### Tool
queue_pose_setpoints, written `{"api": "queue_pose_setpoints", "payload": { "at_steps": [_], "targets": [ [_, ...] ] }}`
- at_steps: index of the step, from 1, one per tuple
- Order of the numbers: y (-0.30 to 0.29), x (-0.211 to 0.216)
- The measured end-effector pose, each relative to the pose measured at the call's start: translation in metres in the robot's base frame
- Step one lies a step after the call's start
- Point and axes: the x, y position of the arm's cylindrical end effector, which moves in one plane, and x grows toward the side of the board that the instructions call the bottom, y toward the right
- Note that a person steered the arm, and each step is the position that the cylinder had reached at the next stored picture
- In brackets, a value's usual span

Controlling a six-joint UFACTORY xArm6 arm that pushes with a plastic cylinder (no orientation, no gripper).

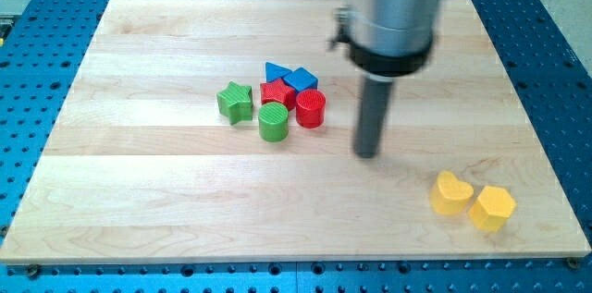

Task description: Move the yellow heart into the green star

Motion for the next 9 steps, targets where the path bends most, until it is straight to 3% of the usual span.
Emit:
{"api": "queue_pose_setpoints", "payload": {
  "at_steps": [1, 2, 3, 4, 6, 7, 8, 9],
  "targets": [
    [0.114, 0.012],
    [0.168, 0.069],
    [0.154, 0.092],
    [0.087, 0.094],
    [0.021, 0.012],
    [0.026, 0.007],
    [0.089, 0.041],
    [0.068, 0.076]
  ]
}}
